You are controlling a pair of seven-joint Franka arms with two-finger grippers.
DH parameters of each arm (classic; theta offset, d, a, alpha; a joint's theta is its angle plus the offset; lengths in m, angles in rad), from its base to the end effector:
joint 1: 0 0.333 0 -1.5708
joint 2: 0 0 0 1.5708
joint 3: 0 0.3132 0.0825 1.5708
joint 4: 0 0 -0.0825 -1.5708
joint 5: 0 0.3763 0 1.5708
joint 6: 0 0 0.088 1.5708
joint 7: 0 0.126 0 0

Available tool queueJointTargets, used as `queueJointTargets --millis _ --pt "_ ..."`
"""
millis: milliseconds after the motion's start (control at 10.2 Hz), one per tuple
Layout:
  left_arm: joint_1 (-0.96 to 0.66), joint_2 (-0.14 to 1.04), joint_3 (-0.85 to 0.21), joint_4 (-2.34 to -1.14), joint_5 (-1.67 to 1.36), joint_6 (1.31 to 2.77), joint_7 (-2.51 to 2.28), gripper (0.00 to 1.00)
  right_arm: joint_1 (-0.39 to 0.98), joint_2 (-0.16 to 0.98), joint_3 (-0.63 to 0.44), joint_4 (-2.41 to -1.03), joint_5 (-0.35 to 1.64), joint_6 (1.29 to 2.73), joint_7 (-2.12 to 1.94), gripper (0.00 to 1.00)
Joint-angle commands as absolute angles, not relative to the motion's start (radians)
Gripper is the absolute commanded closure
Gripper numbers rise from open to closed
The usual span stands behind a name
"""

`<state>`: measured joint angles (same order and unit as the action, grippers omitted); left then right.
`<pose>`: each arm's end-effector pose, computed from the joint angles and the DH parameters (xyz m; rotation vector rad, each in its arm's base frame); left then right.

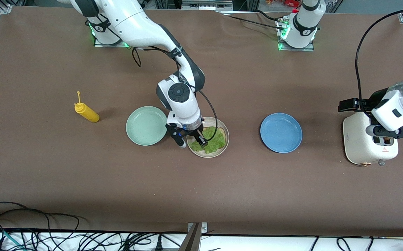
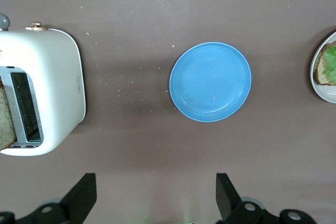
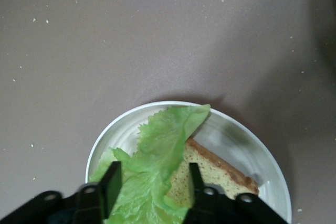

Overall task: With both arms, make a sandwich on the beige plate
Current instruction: 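Lower the lettuce onto the bread and open the right gripper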

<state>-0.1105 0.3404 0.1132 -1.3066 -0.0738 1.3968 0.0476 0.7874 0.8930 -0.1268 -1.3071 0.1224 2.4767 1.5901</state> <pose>0.6175 -0.0193 0.5115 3.0753 -0.0774 -0.3822 0.5904 0.4913 0.2167 -2.5593 1.3228 -0.1811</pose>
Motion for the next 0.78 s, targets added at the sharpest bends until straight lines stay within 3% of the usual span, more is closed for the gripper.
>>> queueJointTargets --millis 0,391,684 --pt "-0.107 0.341 0.106 -1.308 -0.041 1.399 0.060 0.00 0.790 0.890 -0.133 -1.279 0.140 2.450 1.597 0.00" --pt "-0.080 0.339 0.107 -1.307 -0.040 1.414 0.066 0.00 0.727 0.722 -0.164 -1.284 0.144 2.196 1.519 0.00" --pt "-0.029 0.356 0.106 -1.310 -0.038 1.451 0.078 0.00 0.637 0.596 -0.169 -1.284 0.187 1.915 1.185 0.00"
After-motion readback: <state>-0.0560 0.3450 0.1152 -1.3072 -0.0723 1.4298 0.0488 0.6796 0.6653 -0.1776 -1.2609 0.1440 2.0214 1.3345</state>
